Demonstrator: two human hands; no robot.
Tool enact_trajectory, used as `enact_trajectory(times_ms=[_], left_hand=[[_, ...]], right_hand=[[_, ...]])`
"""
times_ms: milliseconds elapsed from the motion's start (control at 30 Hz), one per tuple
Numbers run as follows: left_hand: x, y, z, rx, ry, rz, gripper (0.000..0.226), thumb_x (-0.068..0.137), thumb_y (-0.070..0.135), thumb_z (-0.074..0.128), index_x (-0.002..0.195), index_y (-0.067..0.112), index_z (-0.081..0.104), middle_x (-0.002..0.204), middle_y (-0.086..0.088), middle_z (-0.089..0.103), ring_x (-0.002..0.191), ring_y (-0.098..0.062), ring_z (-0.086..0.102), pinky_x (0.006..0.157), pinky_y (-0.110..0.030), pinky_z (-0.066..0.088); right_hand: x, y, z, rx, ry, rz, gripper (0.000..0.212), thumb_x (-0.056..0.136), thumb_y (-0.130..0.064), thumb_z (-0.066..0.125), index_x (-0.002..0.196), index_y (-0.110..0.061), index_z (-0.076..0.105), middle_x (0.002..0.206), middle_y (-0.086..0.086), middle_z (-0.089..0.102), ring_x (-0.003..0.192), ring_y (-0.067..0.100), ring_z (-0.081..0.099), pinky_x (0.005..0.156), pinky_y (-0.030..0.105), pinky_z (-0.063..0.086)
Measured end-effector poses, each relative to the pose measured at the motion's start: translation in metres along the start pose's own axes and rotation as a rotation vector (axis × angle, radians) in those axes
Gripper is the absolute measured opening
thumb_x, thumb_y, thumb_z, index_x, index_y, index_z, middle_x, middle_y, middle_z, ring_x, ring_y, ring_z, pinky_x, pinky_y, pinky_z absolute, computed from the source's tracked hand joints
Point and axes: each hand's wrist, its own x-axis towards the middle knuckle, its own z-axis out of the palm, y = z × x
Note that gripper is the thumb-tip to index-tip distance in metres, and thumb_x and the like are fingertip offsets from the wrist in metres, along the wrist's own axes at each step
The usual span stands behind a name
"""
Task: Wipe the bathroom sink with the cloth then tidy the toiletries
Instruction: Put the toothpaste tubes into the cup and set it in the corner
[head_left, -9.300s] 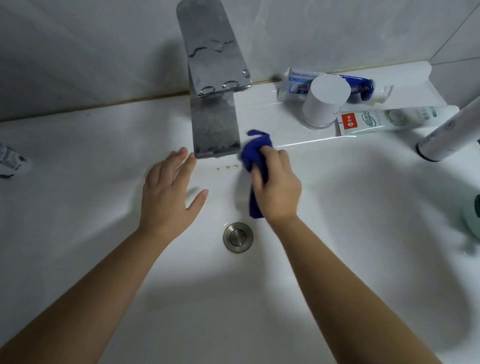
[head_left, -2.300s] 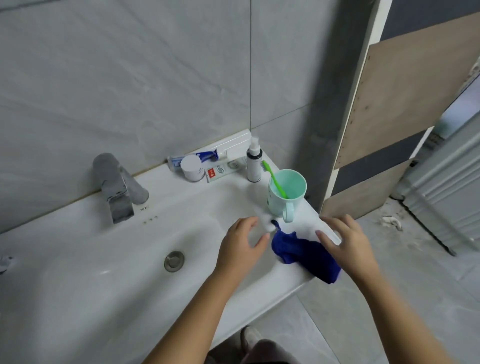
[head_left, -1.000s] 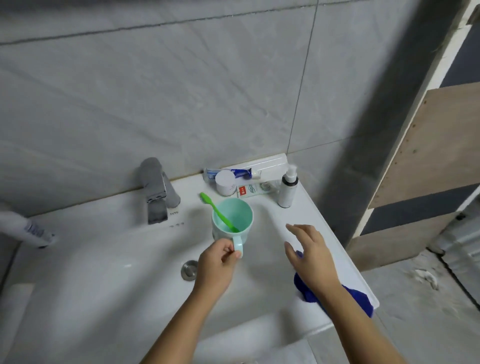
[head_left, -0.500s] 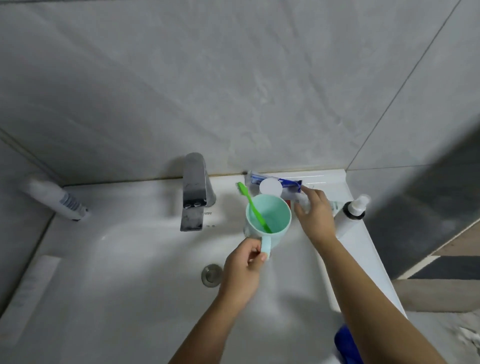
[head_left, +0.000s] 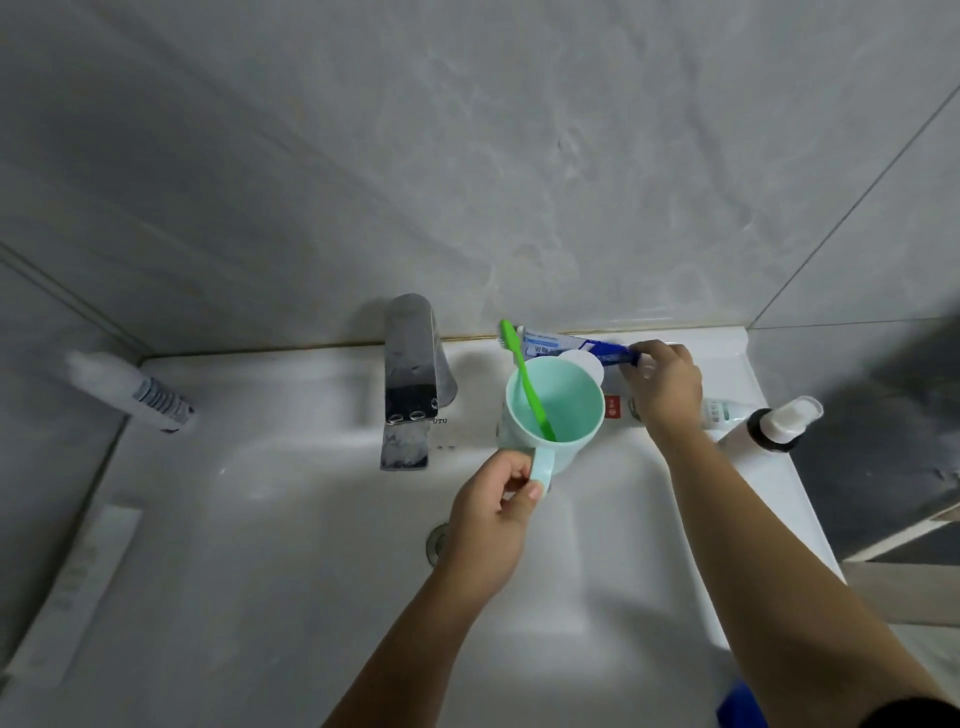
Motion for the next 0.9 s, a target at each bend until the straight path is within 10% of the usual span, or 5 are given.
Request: enact_trajectory(times_ms=[267, 900], left_hand=[[-0.013, 0.015, -0.010, 0.034, -0.061, 0.001, 0.030, 0.087, -0.002, 0.053, 0.080, 0.027, 0.056, 0.072, 0.021, 0.065, 0.071, 0.003, 0.055, 0.069, -0.010, 0.039], [-0.079, 0.020, -0.058, 0.044, -0.177, 0.055, 0.024, 0.087, 0.000, 0.054, 0.075, 0.021, 0.054, 0.088, -0.015, 0.065, 0.090, -0.031, 0.059, 0.073, -0.028, 0.041]], right_hand=[[-0.030, -0.034, -0.041, 0.073, 0.242, -0.155, 0.016, 0.082, -0.016, 0.064, 0.095, -0.007, 0.066, 0.104, 0.019, 0.052, 0.090, 0.036, 0.053, 0.078, 0.039, 0.046], [-0.223, -0.078, -0.174, 0.195, 0.472, -0.164, 0.021, 0.079, -0.025, 0.070, 0.098, -0.016, 0.068, 0.091, 0.000, 0.054, 0.071, -0.002, 0.048, 0.063, -0.001, 0.034]])
